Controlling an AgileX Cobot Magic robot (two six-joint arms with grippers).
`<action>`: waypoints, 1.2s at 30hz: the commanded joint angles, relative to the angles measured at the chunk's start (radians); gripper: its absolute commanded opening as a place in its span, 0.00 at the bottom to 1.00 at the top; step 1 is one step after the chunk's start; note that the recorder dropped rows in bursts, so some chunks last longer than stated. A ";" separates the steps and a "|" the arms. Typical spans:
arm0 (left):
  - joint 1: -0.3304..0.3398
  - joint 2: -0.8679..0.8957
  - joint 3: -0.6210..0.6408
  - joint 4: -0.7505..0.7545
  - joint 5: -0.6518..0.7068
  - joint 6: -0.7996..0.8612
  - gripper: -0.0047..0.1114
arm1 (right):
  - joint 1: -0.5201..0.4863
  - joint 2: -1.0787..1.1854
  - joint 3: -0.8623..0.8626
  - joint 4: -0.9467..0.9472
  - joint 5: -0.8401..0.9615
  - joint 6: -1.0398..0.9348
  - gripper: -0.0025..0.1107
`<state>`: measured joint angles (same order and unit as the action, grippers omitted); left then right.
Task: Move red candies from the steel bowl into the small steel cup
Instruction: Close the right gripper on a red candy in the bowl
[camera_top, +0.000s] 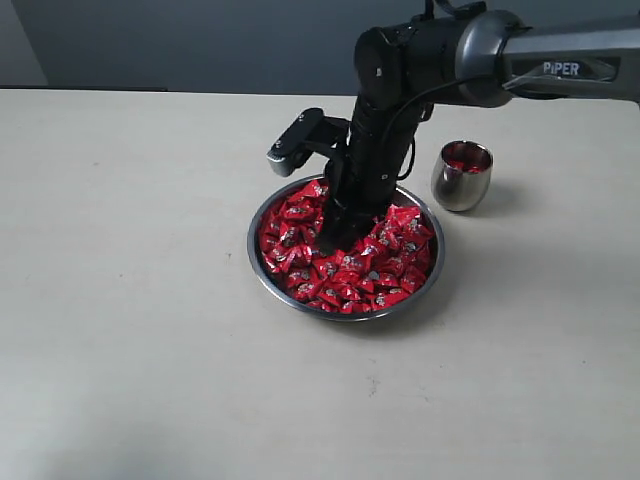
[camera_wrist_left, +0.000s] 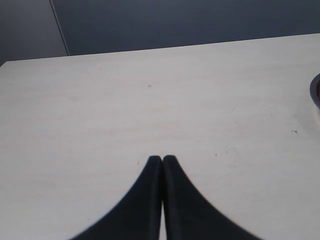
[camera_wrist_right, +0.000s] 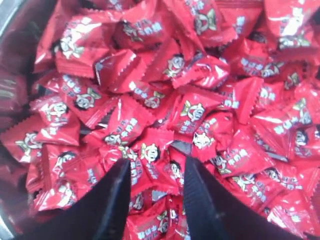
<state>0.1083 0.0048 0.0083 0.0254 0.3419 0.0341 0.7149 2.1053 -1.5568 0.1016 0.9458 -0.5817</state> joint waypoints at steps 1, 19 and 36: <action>0.000 -0.005 -0.008 0.002 -0.008 -0.005 0.04 | 0.006 0.004 -0.009 -0.041 -0.015 -0.010 0.33; 0.000 -0.005 -0.008 0.002 -0.008 -0.005 0.04 | 0.006 0.073 -0.009 -0.046 -0.015 -0.006 0.33; 0.000 -0.005 -0.008 0.002 -0.008 -0.005 0.04 | 0.006 0.104 -0.009 -0.026 -0.011 0.008 0.33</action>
<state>0.1083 0.0048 0.0083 0.0254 0.3419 0.0341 0.7224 2.1952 -1.5614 0.0698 0.9294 -0.5755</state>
